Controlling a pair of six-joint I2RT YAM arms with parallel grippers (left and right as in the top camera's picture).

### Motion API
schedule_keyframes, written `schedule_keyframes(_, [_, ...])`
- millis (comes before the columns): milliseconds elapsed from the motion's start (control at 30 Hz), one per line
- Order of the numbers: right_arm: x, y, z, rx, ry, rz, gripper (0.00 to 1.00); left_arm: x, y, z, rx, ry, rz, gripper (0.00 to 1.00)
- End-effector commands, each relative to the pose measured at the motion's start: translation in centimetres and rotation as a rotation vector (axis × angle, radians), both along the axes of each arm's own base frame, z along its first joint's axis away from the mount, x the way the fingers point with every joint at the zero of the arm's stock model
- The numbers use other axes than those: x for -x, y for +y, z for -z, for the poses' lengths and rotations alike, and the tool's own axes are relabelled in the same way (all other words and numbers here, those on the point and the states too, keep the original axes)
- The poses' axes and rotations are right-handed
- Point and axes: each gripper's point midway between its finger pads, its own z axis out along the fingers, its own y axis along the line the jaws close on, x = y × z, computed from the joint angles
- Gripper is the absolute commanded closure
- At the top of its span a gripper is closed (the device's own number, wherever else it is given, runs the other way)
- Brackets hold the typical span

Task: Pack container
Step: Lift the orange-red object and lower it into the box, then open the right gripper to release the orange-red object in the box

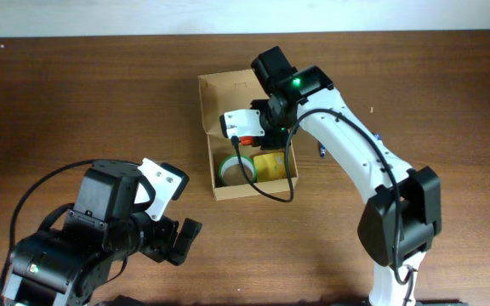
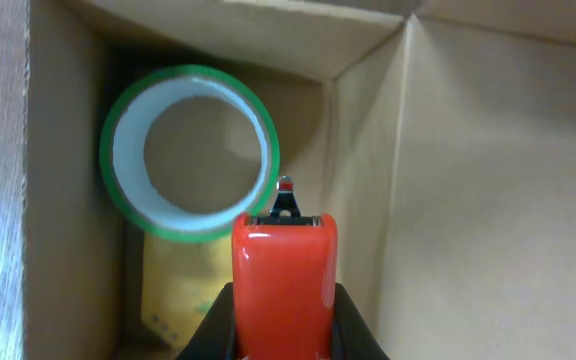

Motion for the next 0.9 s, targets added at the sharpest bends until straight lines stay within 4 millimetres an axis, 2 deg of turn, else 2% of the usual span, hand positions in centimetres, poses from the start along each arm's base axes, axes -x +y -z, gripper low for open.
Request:
schedule_keyframes(0, [0.9, 1.7, 0.9, -0.056, 0.048, -0.046, 0.96, 0.1, -0.2, -0.3, 0.007, -0.012, 0.021, 0.01])
schedule_keyframes(367, [1.2, 4.1, 2.9, -0.071, 0.055, -0.095, 0.96, 0.1, -0.2, -0.3, 0.007, -0.012, 0.021, 0.00])
schedule_keyframes(533, [1.1, 4.4, 4.0, -0.063, 0.063, -0.098, 0.96, 0.1, -0.2, -0.3, 0.007, -0.012, 0.021, 0.00])
schedule_keyframes(667, [0.8, 4.5, 4.2, -0.066, 0.054, -0.098, 0.90, 0.1, -0.2, -0.3, 0.007, -0.012, 0.022, 0.00])
schedule_keyframes(867, [0.1, 4.9, 4.6, -0.084, 0.021, -0.098, 0.90, 0.1, -0.2, -0.3, 0.007, -0.012, 0.021, 0.00])
